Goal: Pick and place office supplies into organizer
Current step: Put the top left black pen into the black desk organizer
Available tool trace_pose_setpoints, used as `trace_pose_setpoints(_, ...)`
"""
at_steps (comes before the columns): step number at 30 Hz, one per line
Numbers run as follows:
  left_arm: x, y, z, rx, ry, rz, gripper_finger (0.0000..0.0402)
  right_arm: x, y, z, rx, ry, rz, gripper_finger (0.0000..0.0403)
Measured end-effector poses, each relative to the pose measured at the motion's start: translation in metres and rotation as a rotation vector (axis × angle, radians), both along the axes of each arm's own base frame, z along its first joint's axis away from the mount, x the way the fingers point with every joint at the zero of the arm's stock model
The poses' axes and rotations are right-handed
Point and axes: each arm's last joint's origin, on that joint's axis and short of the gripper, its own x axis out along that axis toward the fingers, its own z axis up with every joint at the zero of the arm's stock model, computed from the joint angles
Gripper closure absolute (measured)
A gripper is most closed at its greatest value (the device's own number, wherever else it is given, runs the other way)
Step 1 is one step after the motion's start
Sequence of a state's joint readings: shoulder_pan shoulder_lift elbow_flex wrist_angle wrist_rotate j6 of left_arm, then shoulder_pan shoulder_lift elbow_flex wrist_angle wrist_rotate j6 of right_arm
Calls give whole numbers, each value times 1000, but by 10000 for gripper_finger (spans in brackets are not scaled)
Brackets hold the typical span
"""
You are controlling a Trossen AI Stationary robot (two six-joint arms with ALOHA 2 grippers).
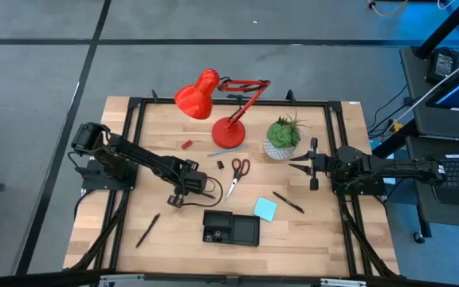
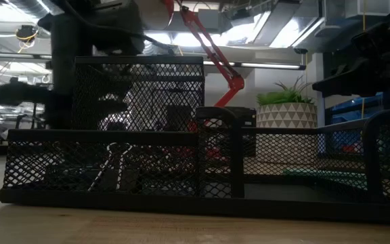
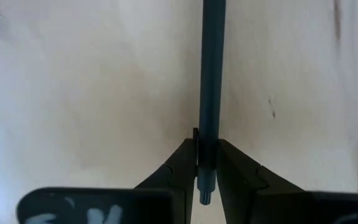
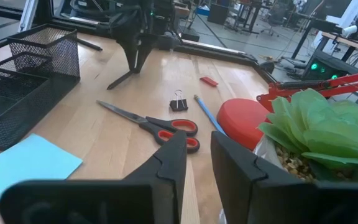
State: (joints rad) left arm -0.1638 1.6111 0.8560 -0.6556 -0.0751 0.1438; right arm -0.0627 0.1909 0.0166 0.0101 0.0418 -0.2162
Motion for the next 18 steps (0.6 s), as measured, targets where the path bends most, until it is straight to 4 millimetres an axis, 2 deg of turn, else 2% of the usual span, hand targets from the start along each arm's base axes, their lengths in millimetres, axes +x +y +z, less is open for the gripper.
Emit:
trace_pose_setpoints(9, 2, -4, 38, 26, -128, -9, 355, 0, 0, 0, -2, 0, 1, 324)
trace_pose_setpoints(18, 4, -23, 83, 133, -329, -98, 355, 0, 0, 0, -2, 0, 0, 324)
